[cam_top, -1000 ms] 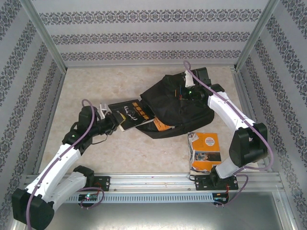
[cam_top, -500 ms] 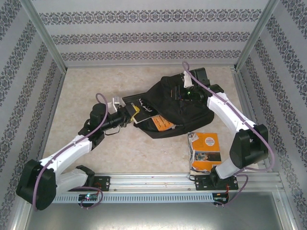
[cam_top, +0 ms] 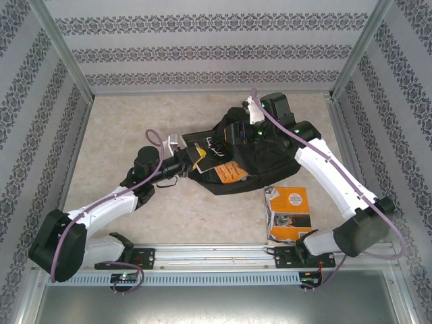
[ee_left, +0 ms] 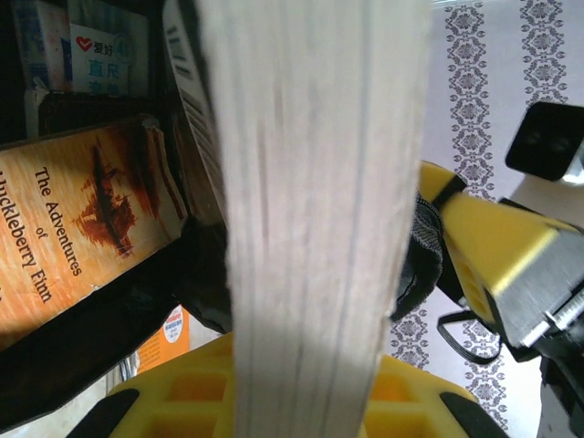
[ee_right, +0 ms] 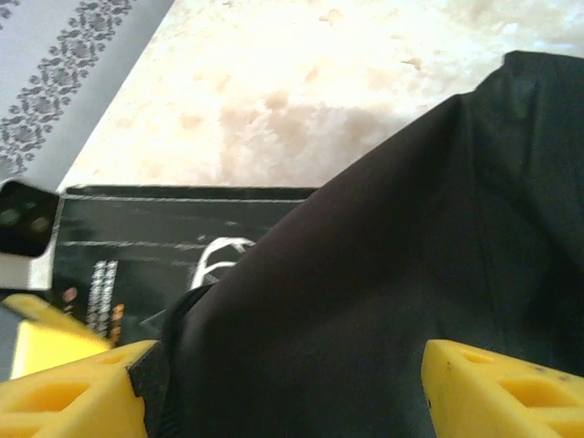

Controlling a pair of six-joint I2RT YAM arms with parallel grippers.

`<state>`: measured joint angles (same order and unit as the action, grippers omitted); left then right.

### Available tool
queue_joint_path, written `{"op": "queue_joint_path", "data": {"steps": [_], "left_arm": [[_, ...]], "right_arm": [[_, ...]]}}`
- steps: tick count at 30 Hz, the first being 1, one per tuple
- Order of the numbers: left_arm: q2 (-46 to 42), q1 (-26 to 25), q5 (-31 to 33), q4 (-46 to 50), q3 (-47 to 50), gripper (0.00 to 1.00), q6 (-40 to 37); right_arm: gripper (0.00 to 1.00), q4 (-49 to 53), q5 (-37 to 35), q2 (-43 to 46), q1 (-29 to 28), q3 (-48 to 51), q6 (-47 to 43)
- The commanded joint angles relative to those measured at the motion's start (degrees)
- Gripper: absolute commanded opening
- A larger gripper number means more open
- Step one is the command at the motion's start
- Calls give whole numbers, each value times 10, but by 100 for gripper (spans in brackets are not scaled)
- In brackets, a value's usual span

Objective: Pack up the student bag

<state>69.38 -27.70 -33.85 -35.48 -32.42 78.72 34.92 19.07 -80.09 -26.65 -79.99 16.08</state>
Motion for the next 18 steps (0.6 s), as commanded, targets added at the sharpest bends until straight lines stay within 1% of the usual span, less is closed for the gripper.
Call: {"op": "queue_joint_path", "data": {"steps": [1, 3, 6, 8, 9, 11, 14, 18], "left_arm": [[-8, -12, -21, -106, -15, 0, -15], [-8, -12, -22, -101, -16, 0, -18], [-10, -12, -21, -94, -16, 0, -22], [-9, -12, -22, -93, -15, 0, -24], [-9, -12, -22, -93, -14, 0, -24], [-8, -13, -24, -93, -13, 0, -24], [-13, -12, -24, -90, -11, 0, -27], [-29, -12, -20, -58, -8, 0, -48]], "right_arm": [[74, 22, 23, 27, -13, -5, -18], [74, 24, 32, 35, -22, 2, -24], [75, 24, 66, 40, -30, 10, -35], [78, 32, 58, 41, -38, 9, -48], [79, 42, 39, 39, -45, 4, -62], [80, 74, -22, 28, -61, -16, -95], [77, 128, -138, -3, -100, -58, -151], [72, 181, -287, -46, -157, -111, -213]]}}
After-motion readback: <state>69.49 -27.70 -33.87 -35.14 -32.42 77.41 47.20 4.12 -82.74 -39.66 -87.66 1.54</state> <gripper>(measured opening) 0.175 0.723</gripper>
